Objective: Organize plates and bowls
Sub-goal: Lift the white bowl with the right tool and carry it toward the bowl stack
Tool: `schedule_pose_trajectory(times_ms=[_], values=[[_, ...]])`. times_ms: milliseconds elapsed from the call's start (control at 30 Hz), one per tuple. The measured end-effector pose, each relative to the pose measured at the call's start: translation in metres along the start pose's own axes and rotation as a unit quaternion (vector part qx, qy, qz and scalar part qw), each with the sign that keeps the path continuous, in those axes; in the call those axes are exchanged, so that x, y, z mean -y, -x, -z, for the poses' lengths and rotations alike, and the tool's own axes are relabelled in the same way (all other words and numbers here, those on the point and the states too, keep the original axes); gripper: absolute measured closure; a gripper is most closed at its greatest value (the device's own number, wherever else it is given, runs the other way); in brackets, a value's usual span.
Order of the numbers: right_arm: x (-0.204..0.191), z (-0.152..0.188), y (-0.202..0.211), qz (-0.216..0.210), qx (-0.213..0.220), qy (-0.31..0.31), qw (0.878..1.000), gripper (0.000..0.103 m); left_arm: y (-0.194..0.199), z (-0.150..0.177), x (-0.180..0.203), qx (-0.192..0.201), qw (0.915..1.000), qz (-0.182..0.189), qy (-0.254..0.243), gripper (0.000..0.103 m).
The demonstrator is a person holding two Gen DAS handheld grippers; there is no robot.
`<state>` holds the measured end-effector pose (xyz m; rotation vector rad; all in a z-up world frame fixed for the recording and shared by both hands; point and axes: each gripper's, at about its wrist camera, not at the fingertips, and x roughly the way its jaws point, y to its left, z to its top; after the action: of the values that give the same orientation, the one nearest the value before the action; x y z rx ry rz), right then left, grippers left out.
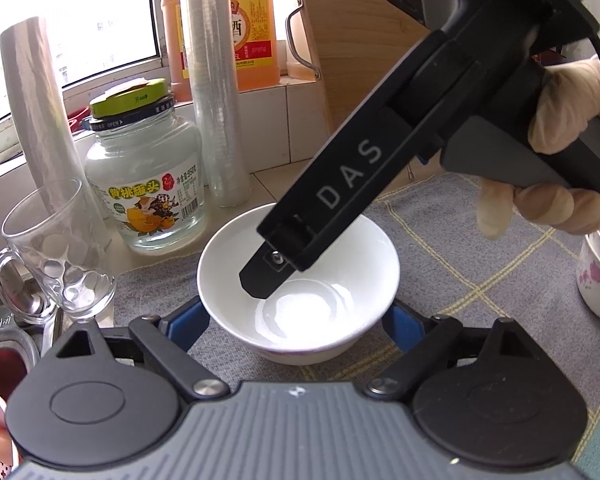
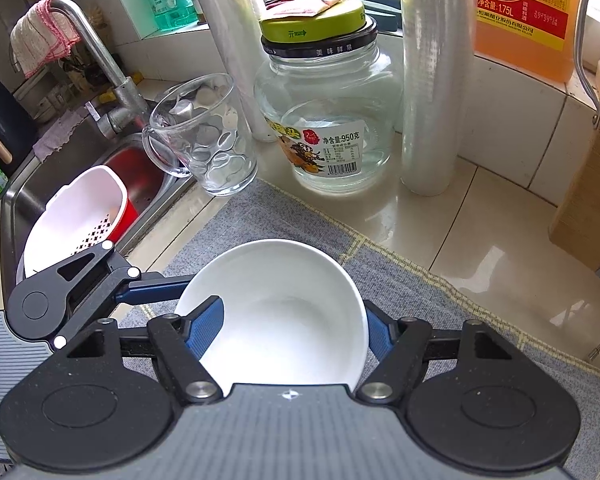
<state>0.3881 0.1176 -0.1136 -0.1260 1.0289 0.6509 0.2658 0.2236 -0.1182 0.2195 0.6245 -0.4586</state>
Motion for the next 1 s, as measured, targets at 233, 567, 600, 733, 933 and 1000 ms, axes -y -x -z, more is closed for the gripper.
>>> schedule_pose_trajectory(times_ms=[233,567,600,733,933,1000], values=[[-0.006,0.013,0.020,-0.001,0.006,-0.005,1.000,0.025,0.020,-0.004,0.014,0.000,0.9999,0.011,-0.010,0.011],[-0.018,0.041,0.059,-0.007,0.026,-0.005,1.000,0.025,0.053,-0.009,0.048,-0.002,0.9997,0.011,-0.021,0.011],[-0.018,0.044,0.063,-0.008,0.028,-0.006,1.000,0.025,0.056,-0.009,0.052,-0.003,0.9997,0.012,-0.020,0.011],[-0.023,0.062,0.084,-0.011,0.037,-0.007,0.999,0.025,0.071,-0.007,0.071,-0.005,0.9996,0.018,-0.023,0.011],[-0.029,0.090,0.108,-0.004,0.041,-0.004,0.999,0.024,0.091,-0.005,0.096,-0.009,0.9991,0.030,-0.026,0.011],[-0.030,0.099,0.115,-0.004,0.043,-0.009,0.999,0.024,0.096,-0.004,0.102,-0.010,0.9989,0.036,-0.027,0.011]])
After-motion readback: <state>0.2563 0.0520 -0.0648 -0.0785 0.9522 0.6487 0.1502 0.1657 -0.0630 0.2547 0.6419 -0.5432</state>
